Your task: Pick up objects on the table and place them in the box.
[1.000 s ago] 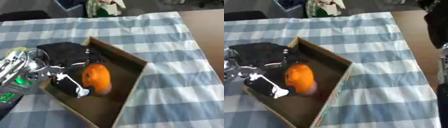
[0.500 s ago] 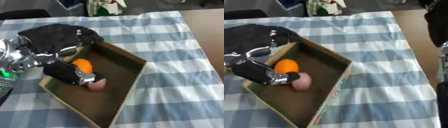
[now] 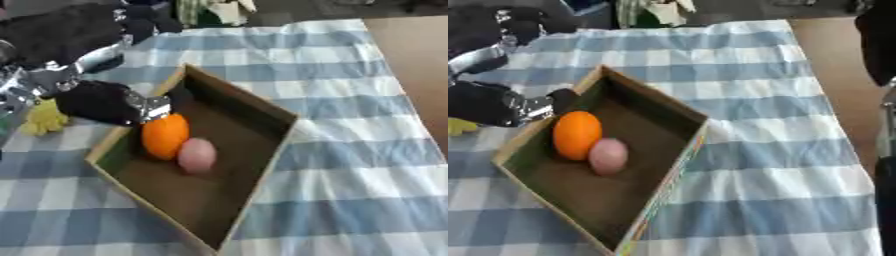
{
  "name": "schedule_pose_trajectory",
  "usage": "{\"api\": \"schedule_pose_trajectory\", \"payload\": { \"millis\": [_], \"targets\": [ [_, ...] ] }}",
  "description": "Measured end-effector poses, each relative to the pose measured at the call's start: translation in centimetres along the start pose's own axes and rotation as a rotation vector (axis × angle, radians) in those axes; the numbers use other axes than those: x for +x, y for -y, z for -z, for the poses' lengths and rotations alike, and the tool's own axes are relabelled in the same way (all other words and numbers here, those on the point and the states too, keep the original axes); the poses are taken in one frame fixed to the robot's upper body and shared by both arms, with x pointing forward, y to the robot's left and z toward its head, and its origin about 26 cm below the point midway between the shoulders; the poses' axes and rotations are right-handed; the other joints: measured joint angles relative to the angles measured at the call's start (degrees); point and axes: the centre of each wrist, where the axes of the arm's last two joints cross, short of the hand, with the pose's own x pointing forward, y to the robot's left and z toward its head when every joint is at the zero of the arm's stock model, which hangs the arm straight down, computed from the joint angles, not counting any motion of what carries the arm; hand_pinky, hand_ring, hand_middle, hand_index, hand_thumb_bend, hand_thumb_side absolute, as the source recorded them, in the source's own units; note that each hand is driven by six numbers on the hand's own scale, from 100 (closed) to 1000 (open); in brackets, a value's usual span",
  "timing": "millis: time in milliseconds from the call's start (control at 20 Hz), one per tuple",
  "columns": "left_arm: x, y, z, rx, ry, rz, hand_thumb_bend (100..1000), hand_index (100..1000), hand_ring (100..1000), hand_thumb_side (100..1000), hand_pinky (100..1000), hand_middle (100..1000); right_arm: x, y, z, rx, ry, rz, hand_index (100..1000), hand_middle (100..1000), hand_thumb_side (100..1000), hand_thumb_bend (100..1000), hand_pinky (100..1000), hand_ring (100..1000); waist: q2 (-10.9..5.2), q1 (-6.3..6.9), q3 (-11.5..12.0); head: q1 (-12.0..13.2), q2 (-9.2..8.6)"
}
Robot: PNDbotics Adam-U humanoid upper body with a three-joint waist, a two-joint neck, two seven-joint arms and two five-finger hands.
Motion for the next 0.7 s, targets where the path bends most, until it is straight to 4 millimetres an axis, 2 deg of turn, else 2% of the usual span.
{"api": "schedule_pose_trajectory", "payload": {
  "millis": [300,350,550,700],
  "targets": [
    [-2.0,0.1,-1.2,0.019,-0.129,-0.015,288,995,929,836,707,877,0.0,0.0,0.0,-0.006,0.004,-0.001,768,510,641,100,810,643,-0.02,-0.38,0.22,0.01,-0.02],
    [-2.5,0.2,-1.3,0.009,-0.151,-0.016,257,998,929,811,707,879,0.0,0.0,0.0,-0.007,0.005,-0.002,768,510,642,100,810,643,-0.02,-0.38,0.24,0.03,-0.03],
    [-4.8,1.7,-1.4,-0.072,-0.244,-0.050,177,1000,926,709,700,882,0.0,0.1,0.0,-0.011,0.009,-0.003,768,509,643,100,810,643,-0.02,-0.59,0.46,0.18,-0.10],
    [-6.8,3.1,-1.5,-0.143,-0.306,-0.107,229,1000,928,688,701,885,0.0,0.1,0.0,-0.011,0.010,-0.004,768,509,645,100,810,643,0.03,-0.69,0.50,0.18,-0.13]
  ]
}}
